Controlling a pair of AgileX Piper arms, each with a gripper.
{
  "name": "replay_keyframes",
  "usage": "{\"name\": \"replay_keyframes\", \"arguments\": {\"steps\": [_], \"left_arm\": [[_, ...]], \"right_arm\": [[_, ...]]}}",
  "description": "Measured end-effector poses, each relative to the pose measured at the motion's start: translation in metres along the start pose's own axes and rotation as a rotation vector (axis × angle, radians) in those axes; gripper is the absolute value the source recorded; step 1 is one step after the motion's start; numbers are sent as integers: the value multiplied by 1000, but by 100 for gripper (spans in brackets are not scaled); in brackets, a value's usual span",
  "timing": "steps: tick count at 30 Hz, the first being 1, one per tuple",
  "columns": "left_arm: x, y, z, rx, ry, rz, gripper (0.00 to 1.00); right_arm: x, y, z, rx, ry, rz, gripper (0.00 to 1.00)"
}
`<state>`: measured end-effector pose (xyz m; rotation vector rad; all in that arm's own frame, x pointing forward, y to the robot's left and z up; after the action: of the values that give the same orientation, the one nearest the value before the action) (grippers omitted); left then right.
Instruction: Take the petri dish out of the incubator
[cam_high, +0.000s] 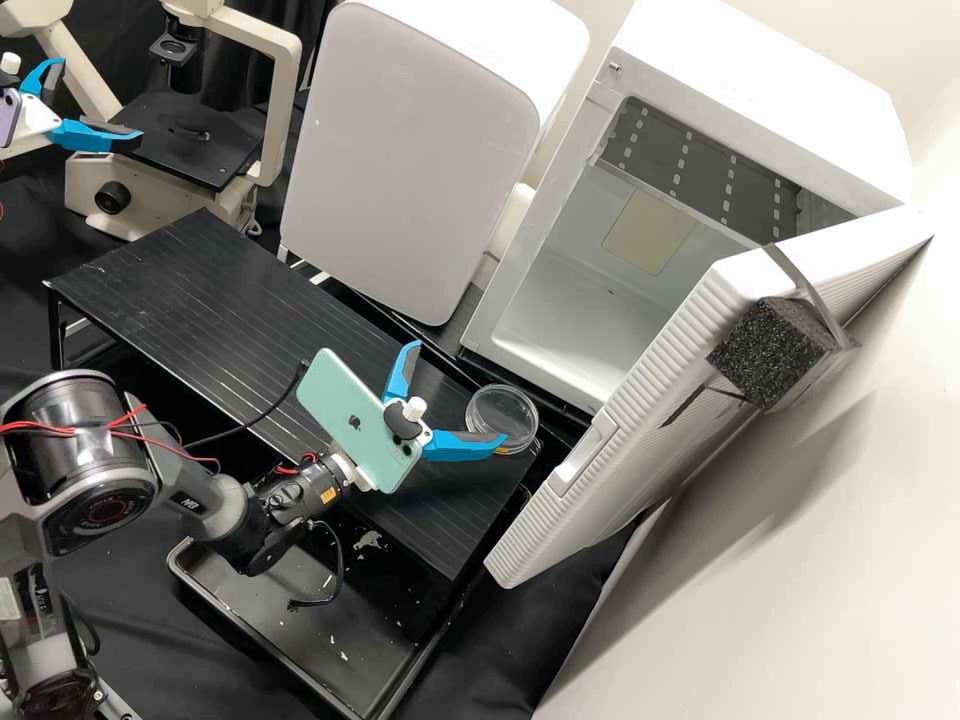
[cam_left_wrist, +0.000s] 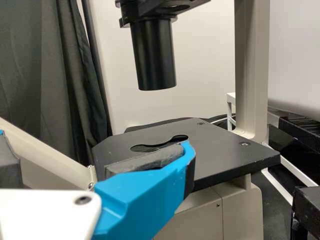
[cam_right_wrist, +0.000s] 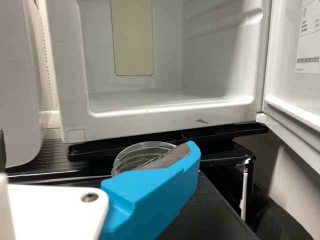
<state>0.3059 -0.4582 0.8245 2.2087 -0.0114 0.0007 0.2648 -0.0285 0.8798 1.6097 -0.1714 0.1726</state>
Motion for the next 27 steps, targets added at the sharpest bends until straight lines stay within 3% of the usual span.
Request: {"name": "replay_keyframes", "arguments": {"steps": [6,12,19,27], "left_arm": [[0,0,0,0,0,0,100],[0,0,0,0,0,0,100],[0,0,0,0,0,0,100],[0,0,0,0,0,0,100]], "right_arm": [[14,4,16,-49,-40,23,100],[27,8,33,-53,-77,47,100],[37,11,36,-57,-81,52,100],[57,1,47,-92,-130,12,100]]}}
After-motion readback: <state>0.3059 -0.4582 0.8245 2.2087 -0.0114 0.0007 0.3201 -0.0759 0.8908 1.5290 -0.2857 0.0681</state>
